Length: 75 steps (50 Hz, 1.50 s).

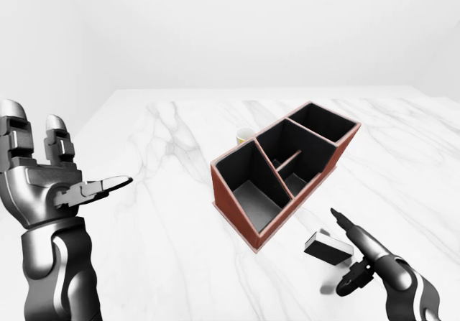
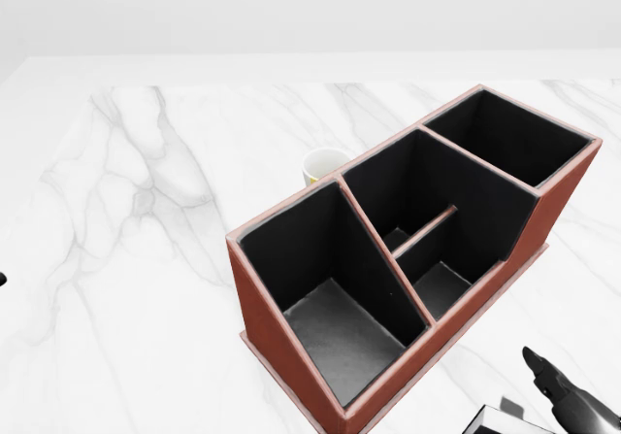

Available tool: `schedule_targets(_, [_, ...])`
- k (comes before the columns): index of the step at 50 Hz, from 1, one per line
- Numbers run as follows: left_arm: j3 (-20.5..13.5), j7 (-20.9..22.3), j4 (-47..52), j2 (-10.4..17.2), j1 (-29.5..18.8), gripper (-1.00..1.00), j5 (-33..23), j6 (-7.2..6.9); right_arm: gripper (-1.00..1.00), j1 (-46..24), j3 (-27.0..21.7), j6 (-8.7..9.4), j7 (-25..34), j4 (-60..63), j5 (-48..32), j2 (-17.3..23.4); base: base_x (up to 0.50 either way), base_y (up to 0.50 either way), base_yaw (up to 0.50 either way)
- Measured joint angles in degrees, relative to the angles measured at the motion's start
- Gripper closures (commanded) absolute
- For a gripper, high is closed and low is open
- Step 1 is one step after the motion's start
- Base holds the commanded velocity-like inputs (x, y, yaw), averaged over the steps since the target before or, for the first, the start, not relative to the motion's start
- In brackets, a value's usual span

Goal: Pick up the book and place it in the left compartment of the caddy.

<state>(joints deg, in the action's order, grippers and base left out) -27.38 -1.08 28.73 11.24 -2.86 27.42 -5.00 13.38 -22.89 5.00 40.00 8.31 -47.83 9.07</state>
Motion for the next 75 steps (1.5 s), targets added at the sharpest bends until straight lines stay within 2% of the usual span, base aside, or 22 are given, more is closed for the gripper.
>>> schedule_targets(19, [-0.17, 0.07, 0.01, 0.06, 0.05, -1.00, 0.11, 0.00, -1.00, -0.57, 2.21, 0.00, 0.00, -3.55, 1.99, 0.57, 0.00, 0.00, 0.00])
schedule_targets(20, [-0.17, 0.08, -0.01, 0.06, 0.05, -1.00, 0.11, 0.00, -0.69, -0.62, 2.20, -0.01, 0.00, -3.66, 2.21, 0.66, 0.00, 0.00, 0.00])
schedule_targets(21, [-0.18, 0.08, -0.03, 0.07, 0.05, -1.00, 0.11, 0.00, 0.22, -0.65, 2.20, -0.01, 0.00, -3.73, 2.39, 0.74, 0.00, 0.00, 0.00])
schedule_targets(22, [-0.18, 0.09, -0.04, 0.07, 0.05, -1.00, 0.11, 0.00, 0.22, -0.64, 2.22, 0.00, 0.00, -3.76, 2.53, 0.80, 0.00, 0.00, 0.00])
schedule_targets(23, [-0.19, 0.09, -0.05, 0.08, 0.04, -1.00, 0.11, 0.00, 1.00, -0.63, 2.23, 0.00, 0.00, -3.77, 2.64, 0.85, 0.00, 0.00, 0.00])
schedule_targets(48, [0.11, 0.18, -0.16, -0.09, 0.07, -1.00, -0.14, 0.00, 1.00, 0.26, 2.91, 0.00, 0.02, -1.73, 2.41, 0.65, 0.00, 0.00, 0.00])
schedule_targets(58, [0.19, 0.18, -0.40, -0.08, 0.01, -1.00, -0.18, 0.00, 1.00, 1.40, 2.93, 0.01, -0.02, 10.61, -1.69, -0.97, 0.00, 0.00, 0.00])
schedule_targets(75, [0.34, 0.20, -0.27, -0.24, 0.13, -1.00, -0.38, 0.00, 1.00, 0.32, 4.43, 0.01, 0.00, 32.88, -13.75, -5.37, 0.00, 0.00, 0.00])
